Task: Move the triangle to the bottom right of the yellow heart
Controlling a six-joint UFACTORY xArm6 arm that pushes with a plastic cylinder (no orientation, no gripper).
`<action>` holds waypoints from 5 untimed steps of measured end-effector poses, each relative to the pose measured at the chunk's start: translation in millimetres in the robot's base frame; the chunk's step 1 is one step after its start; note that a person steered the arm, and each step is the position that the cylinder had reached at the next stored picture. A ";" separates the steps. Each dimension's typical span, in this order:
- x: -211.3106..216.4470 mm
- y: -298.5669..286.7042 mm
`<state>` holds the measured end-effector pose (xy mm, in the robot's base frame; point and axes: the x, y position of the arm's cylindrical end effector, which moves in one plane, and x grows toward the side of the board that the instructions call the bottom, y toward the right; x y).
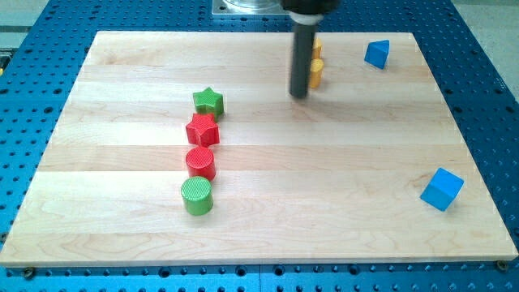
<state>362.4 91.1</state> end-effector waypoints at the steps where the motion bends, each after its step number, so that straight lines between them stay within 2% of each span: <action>1: -2.7 84.6; 2: -28.2 182.3; 3: -103.0 190.5; 4: -135.3 156.0; 5: -83.8 123.9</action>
<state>278.7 215.0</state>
